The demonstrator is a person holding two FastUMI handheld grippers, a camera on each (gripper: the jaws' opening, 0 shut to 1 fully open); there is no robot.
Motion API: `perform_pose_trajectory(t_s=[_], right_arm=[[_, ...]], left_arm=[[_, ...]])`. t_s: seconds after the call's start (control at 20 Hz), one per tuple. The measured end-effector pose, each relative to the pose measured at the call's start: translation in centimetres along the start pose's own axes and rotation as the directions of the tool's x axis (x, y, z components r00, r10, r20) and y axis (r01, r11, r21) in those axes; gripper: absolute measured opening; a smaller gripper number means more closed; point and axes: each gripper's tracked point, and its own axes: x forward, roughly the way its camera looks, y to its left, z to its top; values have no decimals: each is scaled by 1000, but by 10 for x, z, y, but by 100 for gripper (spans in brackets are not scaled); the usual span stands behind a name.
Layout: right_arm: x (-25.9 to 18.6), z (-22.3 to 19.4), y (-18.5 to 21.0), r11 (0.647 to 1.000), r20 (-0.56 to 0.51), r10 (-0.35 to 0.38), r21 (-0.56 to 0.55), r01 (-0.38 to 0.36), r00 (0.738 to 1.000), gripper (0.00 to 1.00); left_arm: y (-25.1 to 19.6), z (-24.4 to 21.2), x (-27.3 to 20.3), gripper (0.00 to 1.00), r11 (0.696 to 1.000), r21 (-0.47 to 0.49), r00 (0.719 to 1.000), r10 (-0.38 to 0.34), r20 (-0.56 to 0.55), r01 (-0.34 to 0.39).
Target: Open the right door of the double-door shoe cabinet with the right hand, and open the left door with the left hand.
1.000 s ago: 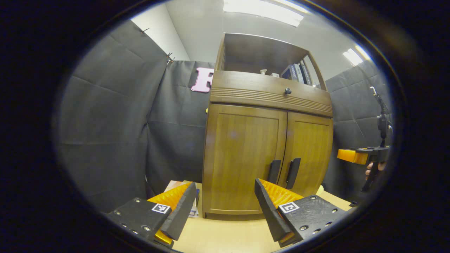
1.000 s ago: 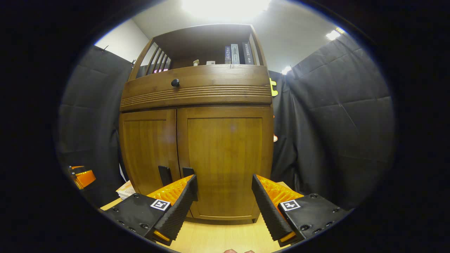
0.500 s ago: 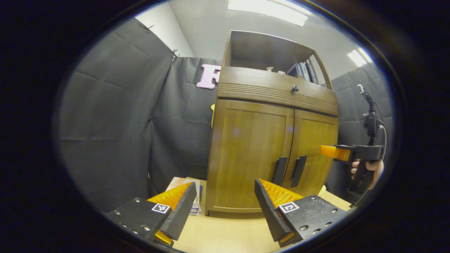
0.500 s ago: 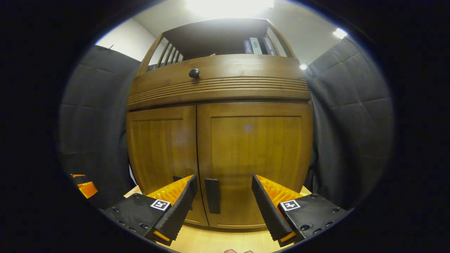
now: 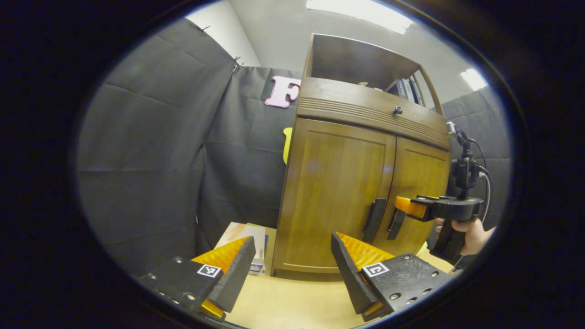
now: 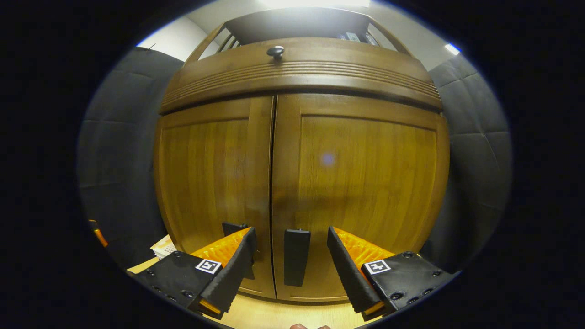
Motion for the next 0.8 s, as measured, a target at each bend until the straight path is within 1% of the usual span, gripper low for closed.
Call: perform_pose_trajectory(t_s=[0.25,0.5,0.65,0.7,0.8], right_arm=[[18,-14,2,1000,-55,-10,1,10,998,98],[28,-31,0,999,-94,-34,33,38,995,97],[32,-36,-4,998,-115,-26,55,33,993,63],[33,-37,-8,998,-121,-46,45,52,992,61],[34,-36,-7,998,-124,-45,44,51,991,44]], left_arm=[[3,-1,-1,96,1000,19,1000,-2,-6,2],[1,-4,2,95,1000,8,1000,-9,-20,9],[1,-5,2,95,1000,-5,999,-2,-33,2],[1,-5,1,95,1000,-10,999,-1,-33,1],[1,-6,1,95,1000,-15,999,0,-33,-1]])
